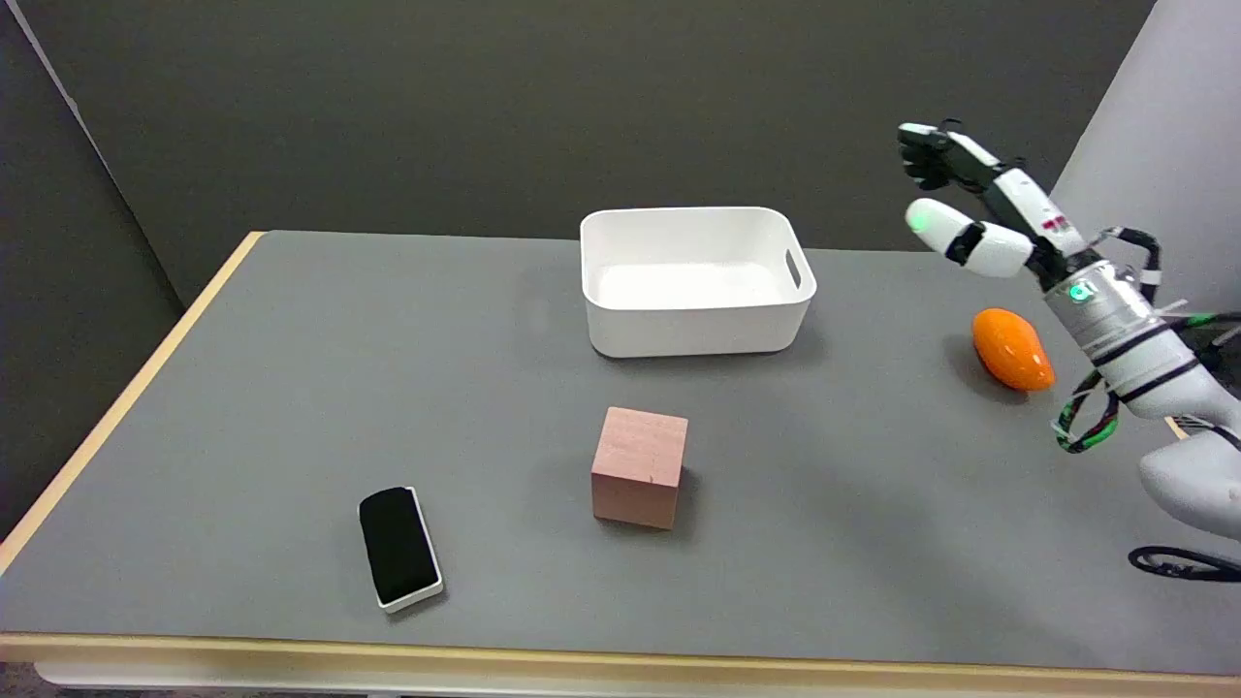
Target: Pick up wooden cube.
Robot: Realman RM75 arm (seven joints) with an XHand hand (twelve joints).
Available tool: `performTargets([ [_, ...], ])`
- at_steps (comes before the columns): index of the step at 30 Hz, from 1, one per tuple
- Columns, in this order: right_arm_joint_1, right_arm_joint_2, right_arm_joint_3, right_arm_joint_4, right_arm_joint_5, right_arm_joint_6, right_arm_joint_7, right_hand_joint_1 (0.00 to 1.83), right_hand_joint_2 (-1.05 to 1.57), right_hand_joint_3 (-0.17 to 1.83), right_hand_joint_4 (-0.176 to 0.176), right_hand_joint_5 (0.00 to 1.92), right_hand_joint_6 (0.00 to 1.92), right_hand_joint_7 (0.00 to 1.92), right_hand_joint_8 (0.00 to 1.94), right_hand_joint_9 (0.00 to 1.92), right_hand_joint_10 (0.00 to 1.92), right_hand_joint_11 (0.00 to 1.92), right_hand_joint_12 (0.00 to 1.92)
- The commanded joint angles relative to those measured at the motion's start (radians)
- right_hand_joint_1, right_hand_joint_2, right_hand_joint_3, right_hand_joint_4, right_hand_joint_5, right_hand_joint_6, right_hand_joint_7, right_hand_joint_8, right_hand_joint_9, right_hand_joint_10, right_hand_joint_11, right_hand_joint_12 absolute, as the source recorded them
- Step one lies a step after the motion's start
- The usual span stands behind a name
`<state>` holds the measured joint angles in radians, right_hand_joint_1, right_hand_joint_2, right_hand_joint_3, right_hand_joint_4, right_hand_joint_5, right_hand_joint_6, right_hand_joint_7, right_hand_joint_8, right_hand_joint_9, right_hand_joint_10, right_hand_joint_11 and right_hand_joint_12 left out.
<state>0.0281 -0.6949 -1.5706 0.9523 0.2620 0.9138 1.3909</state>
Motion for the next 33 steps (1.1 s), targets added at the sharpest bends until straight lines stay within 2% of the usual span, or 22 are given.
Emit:
performTargets([
  [1, -0.025, 0.149, -0.168, 0.374, -0.088, -0.062, 0.264, 0.28, 0.63, 0.85, 0.037, 0.15, 0.35, 0.25, 0.3, 0.2, 0.68, 0.08, 1.18],
  [5, -0.028, 0.128, -0.197, 0.389, -0.072, 0.023, 0.297, 0.32, 0.63, 0.82, -0.004, 0.13, 0.34, 0.2, 0.29, 0.14, 0.68, 0.02, 1.17],
  [9, -0.062, 0.088, -0.188, 0.391, -0.082, 0.063, 0.374, 0.37, 0.64, 0.79, -0.065, 0.13, 0.34, 0.19, 0.31, 0.09, 0.75, 0.0, 1.22],
  [12, -0.129, 0.072, -0.134, 0.418, -0.132, 0.055, 0.359, 0.36, 0.6, 0.91, -0.093, 0.12, 0.39, 0.17, 0.39, 0.09, 0.76, 0.06, 1.25],
  [16, -0.162, 0.044, -0.118, 0.434, -0.218, 0.027, 0.345, 0.39, 0.6, 0.91, -0.096, 0.13, 0.4, 0.19, 0.41, 0.1, 0.78, 0.08, 1.29],
  [21, -0.189, -0.053, -0.122, 0.436, -0.338, -0.05, 0.285, 0.41, 0.6, 0.91, -0.099, 0.13, 0.4, 0.19, 0.41, 0.1, 0.78, 0.07, 1.28],
  [27, -0.186, -0.178, -0.146, 0.379, -0.373, -0.092, 0.138, 0.44, 0.61, 0.92, -0.1, 0.13, 0.4, 0.19, 0.41, 0.09, 0.77, 0.06, 1.26],
  [31, -0.164, -0.206, -0.181, 0.366, -0.376, -0.131, 0.08, 0.45, 0.61, 0.92, -0.099, 0.14, 0.4, 0.2, 0.42, 0.1, 0.77, 0.03, 1.2],
  [33, -0.156, -0.205, -0.206, 0.365, -0.376, -0.159, 0.057, 0.49, 0.64, 0.84, -0.103, 0.15, 0.38, 0.22, 0.38, 0.1, 0.78, 0.01, 1.2],
])
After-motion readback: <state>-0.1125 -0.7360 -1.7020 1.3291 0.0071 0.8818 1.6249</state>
